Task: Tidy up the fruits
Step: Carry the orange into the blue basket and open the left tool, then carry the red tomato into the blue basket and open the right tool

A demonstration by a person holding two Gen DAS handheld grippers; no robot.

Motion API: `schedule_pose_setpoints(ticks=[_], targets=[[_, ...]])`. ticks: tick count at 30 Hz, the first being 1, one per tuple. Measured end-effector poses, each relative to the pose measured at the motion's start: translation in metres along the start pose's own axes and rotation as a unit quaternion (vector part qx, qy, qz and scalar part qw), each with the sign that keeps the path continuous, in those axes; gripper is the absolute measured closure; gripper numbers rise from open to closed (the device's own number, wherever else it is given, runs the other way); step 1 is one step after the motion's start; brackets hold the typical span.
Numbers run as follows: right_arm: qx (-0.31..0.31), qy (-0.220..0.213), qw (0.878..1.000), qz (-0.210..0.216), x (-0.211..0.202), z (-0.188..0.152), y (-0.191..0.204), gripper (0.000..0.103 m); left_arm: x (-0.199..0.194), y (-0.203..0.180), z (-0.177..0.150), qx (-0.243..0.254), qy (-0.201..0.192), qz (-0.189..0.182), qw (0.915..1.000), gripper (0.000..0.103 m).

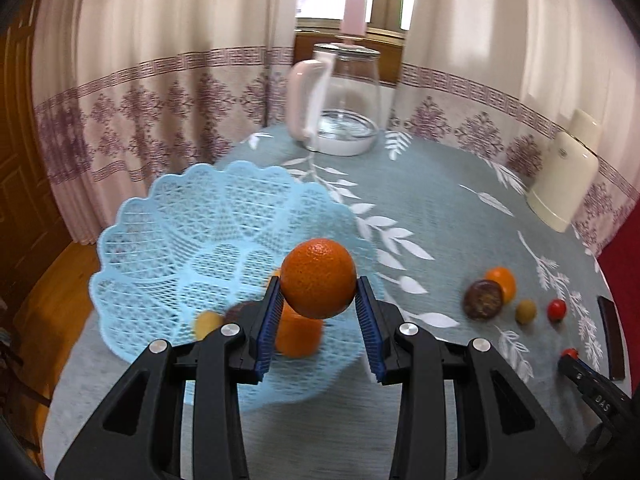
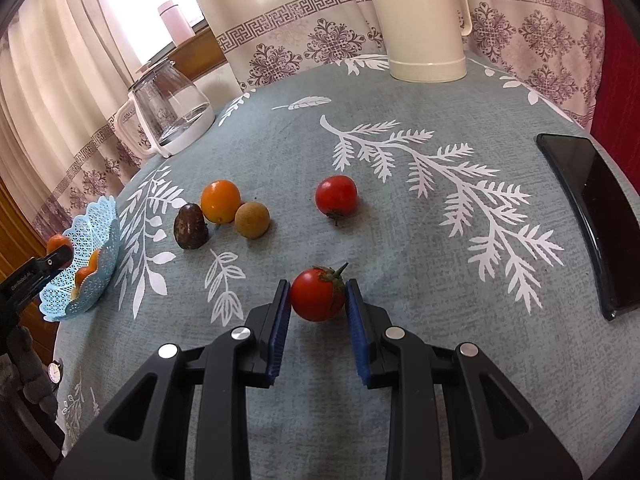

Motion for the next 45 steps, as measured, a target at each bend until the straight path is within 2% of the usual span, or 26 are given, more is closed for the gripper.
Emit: schedule_pose_setpoints(ticks=[11,13,14,15,31,38,45], targets=[[-0.003,0.002,1.0,-0.009,0.001,0.0,0.0,0.075,0.006,0.048,0.0,-0.036,0.0,0.042,0.9985,0.064],[-0.002,0.003,1.0,-0.01,0.002,0.0,0.0,0.075,0.006,0.058,-0.001,-0.05,-0.002,0.052,0.9974,0.051],[-0.003,0.003,1.0,-0.011,0.002,0.0,0.0,0.075,0.005,0.063,0.0,-0.055,-0.01,0.059,0.9967,0.04],[-0.003,0.003,1.0,-0.012,0.002,0.0,-0.001,0.075,0.003,0.066,0.001,-0.056,-0.015,0.064,0.9963,0.038],[-0.027,-0.01,1.0,-0.012,-0.006,0.003,0.015,0.075,-0.003,0.088,-0.002,-0.069,-0.026,0.081,0.994,0.036],[-0.052,-0.011,0.999,0.008,-0.011,0.005,0.046,0.075,-0.005,0.084,-0.004,-0.063,-0.029,0.07,0.9951,0.027],[-0.084,-0.008,0.996,0.043,-0.009,0.008,0.088,0.075,-0.013,0.082,0.002,-0.057,-0.04,0.062,0.9956,0.025]])
Point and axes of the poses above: each gripper's, at about its wrist camera, not at the fingertips, and x roughly the way its jaws point, y to its left, z to its top, the point moved 7 cm from there along x, roughly the way its jaws point, and after that the axes turned 2 degrees about -y, right-handed, at the moved point
